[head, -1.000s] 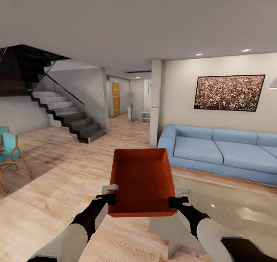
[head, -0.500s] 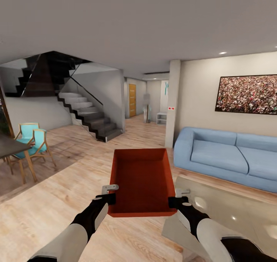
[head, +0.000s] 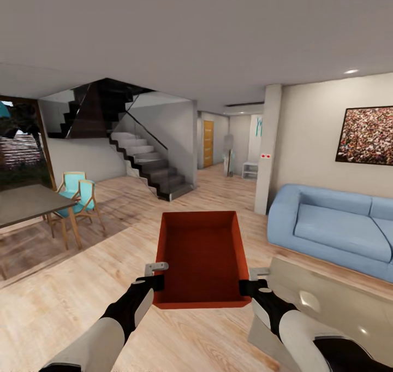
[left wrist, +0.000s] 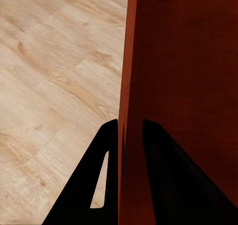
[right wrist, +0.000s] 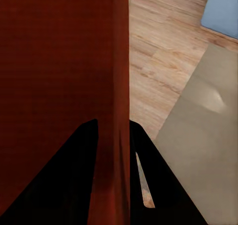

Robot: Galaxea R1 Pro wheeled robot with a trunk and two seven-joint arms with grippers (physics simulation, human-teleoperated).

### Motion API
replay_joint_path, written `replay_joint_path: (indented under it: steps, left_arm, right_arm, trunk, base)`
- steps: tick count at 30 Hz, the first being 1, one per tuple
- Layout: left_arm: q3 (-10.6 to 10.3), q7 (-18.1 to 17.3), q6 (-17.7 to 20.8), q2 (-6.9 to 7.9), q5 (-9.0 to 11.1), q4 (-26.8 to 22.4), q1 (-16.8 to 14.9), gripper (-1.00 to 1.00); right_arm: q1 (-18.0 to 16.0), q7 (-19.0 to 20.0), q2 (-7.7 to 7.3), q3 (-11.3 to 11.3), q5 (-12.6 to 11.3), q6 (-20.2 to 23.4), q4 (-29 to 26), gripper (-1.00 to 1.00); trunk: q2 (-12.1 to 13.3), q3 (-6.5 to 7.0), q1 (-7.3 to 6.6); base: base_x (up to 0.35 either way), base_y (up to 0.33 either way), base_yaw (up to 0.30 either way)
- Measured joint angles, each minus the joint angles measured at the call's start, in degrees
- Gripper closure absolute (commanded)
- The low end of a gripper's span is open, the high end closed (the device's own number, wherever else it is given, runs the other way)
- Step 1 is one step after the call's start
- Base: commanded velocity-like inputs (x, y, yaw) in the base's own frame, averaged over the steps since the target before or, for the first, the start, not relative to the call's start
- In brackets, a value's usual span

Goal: Move the two storage containers from the living room to the garage. In the garage, place one container on the floor and stack the other container on top of it (either order is fine).

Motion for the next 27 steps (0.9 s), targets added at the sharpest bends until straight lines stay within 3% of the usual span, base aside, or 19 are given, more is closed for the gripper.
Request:
replay_joint_path:
  steps: [27]
  left_arm:
    - [0.23,-0.11,-0.03,-0.05,-0.23,0.33,-0.02,1.00]
  right_arm:
    - [0.01,0.02,-0.04,0.13,-0.12,-0.02,0.22,1.00]
  trunk:
    - [-0.01,-0.48,-0.03]
  base:
    - [0.303,0.007,0.003]
